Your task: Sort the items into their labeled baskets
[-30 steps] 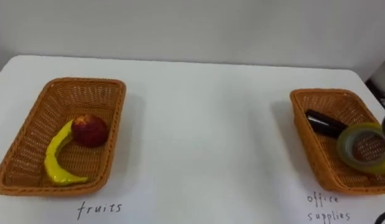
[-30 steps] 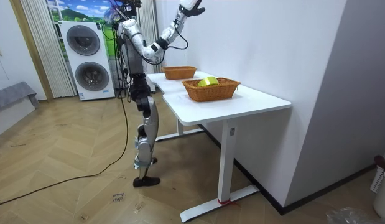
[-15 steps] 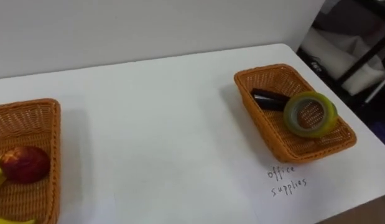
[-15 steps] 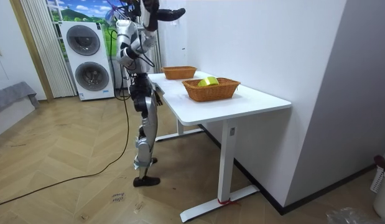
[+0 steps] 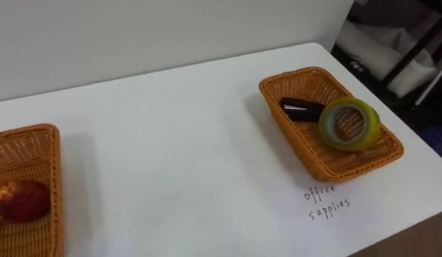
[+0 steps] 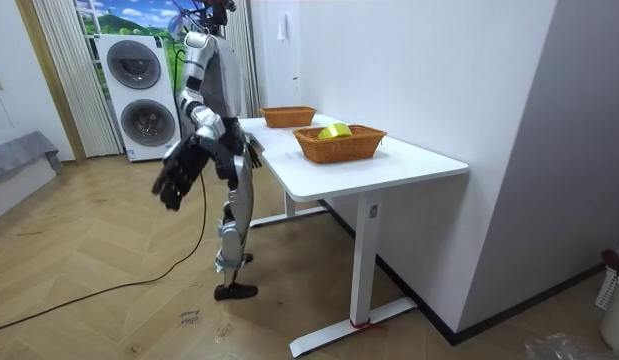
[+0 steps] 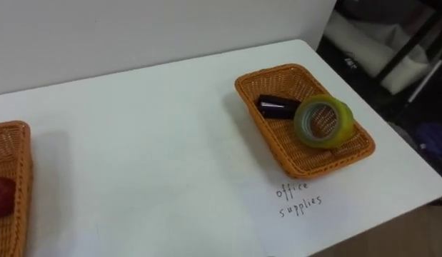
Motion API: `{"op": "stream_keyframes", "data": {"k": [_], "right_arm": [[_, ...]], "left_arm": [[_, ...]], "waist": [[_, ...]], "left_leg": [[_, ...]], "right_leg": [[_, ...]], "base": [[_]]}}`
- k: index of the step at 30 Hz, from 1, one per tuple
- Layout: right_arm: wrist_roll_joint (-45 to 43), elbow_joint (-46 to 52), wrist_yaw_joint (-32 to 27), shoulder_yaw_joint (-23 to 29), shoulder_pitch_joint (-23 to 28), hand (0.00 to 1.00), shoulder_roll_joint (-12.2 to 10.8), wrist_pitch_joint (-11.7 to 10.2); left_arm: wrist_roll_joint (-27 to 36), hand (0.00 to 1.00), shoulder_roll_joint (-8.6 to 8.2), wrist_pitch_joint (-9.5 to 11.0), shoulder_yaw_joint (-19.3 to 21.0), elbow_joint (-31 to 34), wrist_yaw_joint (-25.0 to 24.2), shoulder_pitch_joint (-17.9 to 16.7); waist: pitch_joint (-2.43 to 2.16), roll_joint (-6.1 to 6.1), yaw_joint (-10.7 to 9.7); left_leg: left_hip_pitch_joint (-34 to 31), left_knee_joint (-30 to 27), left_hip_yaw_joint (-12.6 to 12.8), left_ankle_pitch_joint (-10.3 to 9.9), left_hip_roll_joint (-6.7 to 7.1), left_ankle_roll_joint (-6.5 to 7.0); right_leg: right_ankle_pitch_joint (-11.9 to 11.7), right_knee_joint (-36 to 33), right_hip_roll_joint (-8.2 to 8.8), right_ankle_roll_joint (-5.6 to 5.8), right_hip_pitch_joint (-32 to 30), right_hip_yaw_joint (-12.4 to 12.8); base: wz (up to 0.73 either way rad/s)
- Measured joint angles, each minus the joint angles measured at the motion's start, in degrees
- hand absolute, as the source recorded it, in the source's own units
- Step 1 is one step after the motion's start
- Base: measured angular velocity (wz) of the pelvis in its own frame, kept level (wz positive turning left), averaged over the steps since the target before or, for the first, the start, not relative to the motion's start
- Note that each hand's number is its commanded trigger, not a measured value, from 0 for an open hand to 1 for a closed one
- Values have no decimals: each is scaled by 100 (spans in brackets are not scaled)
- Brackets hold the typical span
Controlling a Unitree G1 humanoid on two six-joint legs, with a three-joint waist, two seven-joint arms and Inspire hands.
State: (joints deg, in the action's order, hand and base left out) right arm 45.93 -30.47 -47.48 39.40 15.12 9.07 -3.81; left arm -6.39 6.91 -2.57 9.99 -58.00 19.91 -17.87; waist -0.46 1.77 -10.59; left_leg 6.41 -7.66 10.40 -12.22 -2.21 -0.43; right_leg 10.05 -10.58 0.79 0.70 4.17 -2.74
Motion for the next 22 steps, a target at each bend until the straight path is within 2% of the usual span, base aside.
{"op": "stream_keyframes", "data": {"k": [2, 6, 8, 9, 10, 11, 13, 16, 20, 22], "right_arm": [[30, -717, 124, -187, -13, 0, -72, 6], [136, -2488, 743, -640, 13, 0, -115, 62], [0, -3134, 1166, -836, 19, 0, -124, 153], [-229, -3537, 1473, -991, -5, 0, -135, 266], [-536, -3745, 1782, -1265, 14, 0, -157, 450], [-732, -3808, 1931, -1443, 29, 0, -163, 526], [-1629, -3861, 2483, -2353, 8, 0, -165, 713], [-2829, -3892, 3097, -3044, -292, 0, -164, 762], [-3460, -3840, 3537, -3432, -673, 0, -207, 736], [-3710, -3795, 3727, -3825, -844, 0, -207, 755]], "left_arm": [[1, 0, -8, 4, 22, 22, -71, 3], [-61, 0, -59, 14, 164, 17, -256, 3], [-191, 0, -112, 14, 271, 3, -368, -1], [-243, 0, -129, 8, 338, -63, -415, -3], [-385, 0, -122, -16, 350, -139, -444, -13], [-489, 0, -119, -54, 351, -143, -450, -31], [-568, 0, -106, -166, 302, -149, -454, -36], [-581, 0, -81, -248, 221, -236, -453, 37], [-571, 0, -113, -262, 143, -404, -451, 48], [-577, 0, -115, -346, -65, -407, -432, 71]], "waist": [[10, -58, 37], [-5, -28, 117], [-1, -11, 166], [-3, 8, 206], [-3, 25, 330], [2, 30, 375], [16, 45, 636], [32, 77, 872], [27, 54, 1027], [31, 22, 1123]], "left_leg": [[-2, -11, -34, 4, 22, 0], [45, -76, -138, 10, 55, -6], [45, -101, -200, 9, 74, -4], [52, -103, -231, 9, 84, -4], [82, -104, -251, 7, 85, -2], [93, -107, -251, 7, 86, -1], [100, -106, -237, -1, 90, 7], [108, -117, -264, -16, 93, 22], [142, -115, -312, -30, 97, 22], [170, -109, -369, -45, 94, 12]], "right_leg": [[36, 0, 18, -17, 19, -26], [152, -16, 51, -26, 115, -47], [163, 1, 61, -19, 158, -61], [168, 3, 65, -18, 172, -58], [172, 0, 69, -20, 183, -71], [172, 12, 70, -20, 182, -77], [172, 94, 74, -12, 174, -59], [166, 101, 72, -6, 183, -77], [148, 187, 75, -2, 319, -169], [147, 196, 72, -3, 368, -230]], "base": [[10], [14], [15], [6], [0], [-7], [-3], [4], [13], [11]]}}
